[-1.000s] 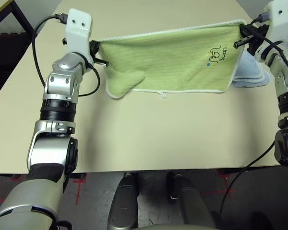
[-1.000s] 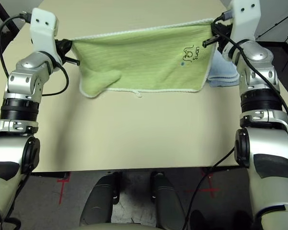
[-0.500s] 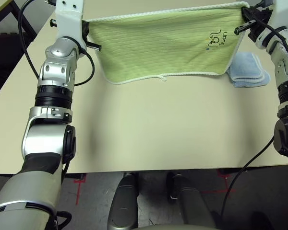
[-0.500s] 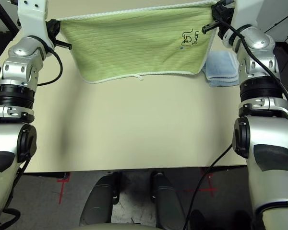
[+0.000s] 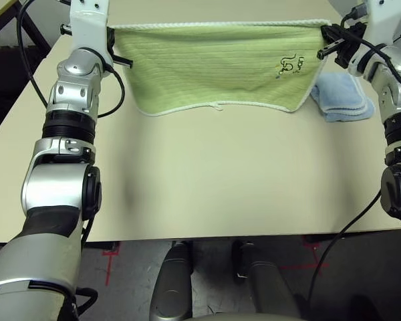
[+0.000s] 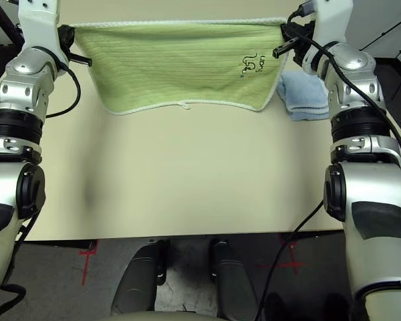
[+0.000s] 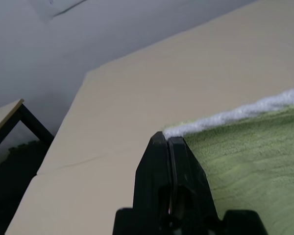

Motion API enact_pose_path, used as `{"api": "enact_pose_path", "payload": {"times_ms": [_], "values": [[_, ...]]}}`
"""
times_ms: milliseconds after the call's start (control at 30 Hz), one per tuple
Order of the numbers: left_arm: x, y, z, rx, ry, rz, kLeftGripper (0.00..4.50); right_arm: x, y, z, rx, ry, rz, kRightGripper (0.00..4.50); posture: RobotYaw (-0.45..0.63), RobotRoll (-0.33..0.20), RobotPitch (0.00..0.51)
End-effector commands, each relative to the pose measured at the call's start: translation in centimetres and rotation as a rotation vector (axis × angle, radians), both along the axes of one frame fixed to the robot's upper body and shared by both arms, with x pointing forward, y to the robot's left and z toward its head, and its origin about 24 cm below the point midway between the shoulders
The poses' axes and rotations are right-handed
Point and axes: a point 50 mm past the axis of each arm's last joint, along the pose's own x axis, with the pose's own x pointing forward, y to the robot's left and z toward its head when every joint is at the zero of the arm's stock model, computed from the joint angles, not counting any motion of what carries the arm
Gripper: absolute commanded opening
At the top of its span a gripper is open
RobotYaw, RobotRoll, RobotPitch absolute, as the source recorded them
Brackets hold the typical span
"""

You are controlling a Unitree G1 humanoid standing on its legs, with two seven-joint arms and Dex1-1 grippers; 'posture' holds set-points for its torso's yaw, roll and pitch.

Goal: Fold the towel and set it aside.

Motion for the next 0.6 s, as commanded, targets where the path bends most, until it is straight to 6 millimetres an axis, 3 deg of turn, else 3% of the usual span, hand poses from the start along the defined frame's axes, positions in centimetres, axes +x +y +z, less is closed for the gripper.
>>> {"api": "enact_pose_path", "payload": {"times_ms": [33, 267, 600], "values": [[0.1, 1.1, 0.2, 0.0, -0.006, 0.092, 0.03, -0.1, -2.3, -0.4, -0.015, 0.006, -0.154, 0.0, 0.17, 0.0, 0.204], [0.4, 0.3, 0.1, 0.043, -0.036, 0.095, 0.03, -0.2, -2.6, 0.3, -0.009, -0.084, -0.23, 0.0, 0.17, 0.0, 0.215], [0.5, -1.6, -4.1, -0.047, 0.224, -0.206, 0.03, -0.6, -1.9, -3.5, 0.147, 0.064, -0.027, 0.0, 0.15, 0.0, 0.22]]}}
